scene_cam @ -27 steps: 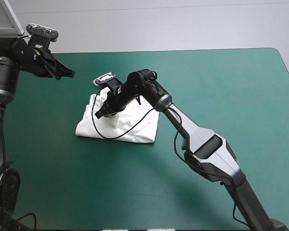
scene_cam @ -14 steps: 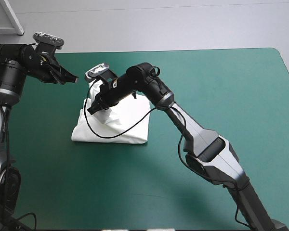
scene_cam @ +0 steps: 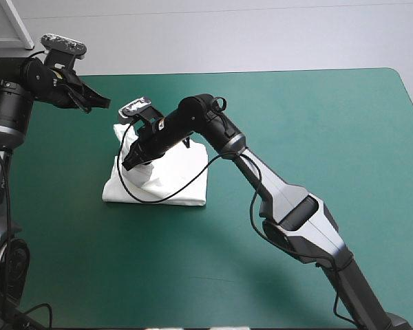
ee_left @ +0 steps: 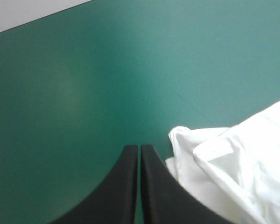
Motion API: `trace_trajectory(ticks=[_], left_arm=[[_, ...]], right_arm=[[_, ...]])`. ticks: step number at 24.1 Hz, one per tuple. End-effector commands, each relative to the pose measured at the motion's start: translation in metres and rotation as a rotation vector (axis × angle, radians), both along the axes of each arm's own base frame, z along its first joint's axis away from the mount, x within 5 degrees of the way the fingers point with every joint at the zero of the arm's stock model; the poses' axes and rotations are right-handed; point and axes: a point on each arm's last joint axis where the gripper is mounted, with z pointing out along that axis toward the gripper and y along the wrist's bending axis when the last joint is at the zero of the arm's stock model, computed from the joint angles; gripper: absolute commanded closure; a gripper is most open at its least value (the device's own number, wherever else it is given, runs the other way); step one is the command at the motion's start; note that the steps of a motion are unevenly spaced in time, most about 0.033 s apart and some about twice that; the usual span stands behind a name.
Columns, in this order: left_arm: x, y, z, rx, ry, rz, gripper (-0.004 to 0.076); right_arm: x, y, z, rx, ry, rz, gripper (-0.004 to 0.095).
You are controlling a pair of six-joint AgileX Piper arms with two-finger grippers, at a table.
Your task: Fold the cloth
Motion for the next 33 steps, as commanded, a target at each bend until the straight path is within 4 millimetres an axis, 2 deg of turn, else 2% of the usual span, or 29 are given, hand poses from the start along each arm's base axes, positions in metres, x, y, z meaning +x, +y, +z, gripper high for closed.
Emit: trace_trajectory(ticks=[1,3,5,9,12,15,16,17,18,19,20,21,22,24,26,27,28,29,30,31,32,33], left_arm=[[-0.015,0.0,0.038,-0.024,-0.157,0.003,0.0705],[-0.018,0.001,0.044,-0.019,-0.176,0.006,0.0705],[-0.02,0.001,0.049,-0.02,-0.184,0.006,0.0705],[-0.025,0.001,0.056,-0.021,-0.198,0.006,0.0705],[-0.031,0.003,0.059,-0.007,-0.197,0.012,0.0705],[-0.041,0.004,0.067,-0.004,-0.213,0.014,0.0705],[-0.049,0.004,0.073,-0.013,-0.233,0.01,0.0705],[-0.052,0.003,0.075,-0.023,-0.237,0.006,0.0705],[-0.061,0.004,0.08,-0.022,-0.244,0.004,0.0705],[-0.064,0.003,0.082,-0.027,-0.243,0.002,0.0705],[-0.071,0.004,0.084,-0.028,-0.233,0.001,0.0705],[-0.074,0.004,0.085,-0.028,-0.234,0.001,0.0705],[-0.079,0.004,0.087,-0.032,-0.231,-0.002,0.0705],[-0.083,0.003,0.089,-0.045,-0.231,-0.009,0.0705],[-0.088,-0.001,0.092,-0.091,-0.237,-0.037,0.0705],[-0.088,-0.003,0.092,-0.104,-0.238,-0.044,0.0705],[-0.09,-0.005,0.092,-0.128,-0.244,-0.059,0.0705],[-0.091,-0.005,0.091,-0.133,-0.251,-0.06,0.0705],[-0.091,-0.005,0.086,-0.136,-0.276,-0.054,0.0705],[-0.091,-0.004,0.083,-0.133,-0.284,-0.049,0.0705],[-0.091,-0.002,0.075,-0.124,-0.29,-0.031,0.0705],[-0.09,-0.002,0.072,-0.117,-0.286,-0.025,0.0705]], right_arm=[[-0.014,-0.007,0.046,0.128,-0.07,0.019,0.0503],[-0.015,-0.008,0.048,0.129,-0.08,0.021,0.0311],[-0.016,-0.01,0.054,0.138,-0.09,0.02,0.0204],[-0.02,-0.024,0.076,0.117,-0.155,-0.033,0.0277],[-0.016,-0.053,0.103,0.062,-0.251,-0.165,0.0372],[-0.015,-0.104,0.14,0.04,-0.33,-0.284,0.0461],[-0.02,-0.138,0.161,0.039,-0.355,-0.336,0.0487],[-0.022,-0.153,0.164,0.022,-0.356,-0.355,0.0493],[-0.032,-0.192,0.176,-0.006,-0.367,-0.416,0.0492],[-0.038,-0.211,0.179,-0.024,-0.367,-0.454,0.0492],[-0.05,-0.244,0.181,-0.059,-0.363,-0.52,0.0492],[-0.056,-0.261,0.18,-0.075,-0.363,-0.555,0.0492],[-0.066,-0.288,0.175,-0.092,-0.365,-0.623,0.0492],[-0.08,-0.308,0.166,-0.1,-0.364,-0.671,0.0492],[-0.096,-0.318,0.15,-0.063,-0.33,-0.678,0.0492],[-0.099,-0.316,0.145,-0.048,-0.317,-0.666,0.0491],[-0.101,-0.309,0.129,0.008,-0.247,-0.625,0.0484],[-0.101,-0.304,0.122,0.039,-0.211,-0.596,0.0484],[-0.097,-0.291,0.102,0.114,-0.135,-0.542,0.0484],[-0.094,-0.286,0.094,0.15,-0.115,-0.53,0.0482],[-0.086,-0.277,0.073,0.2,-0.092,-0.539,0.0447],[-0.082,-0.272,0.063,0.209,-0.083,-0.539,0.0413]])
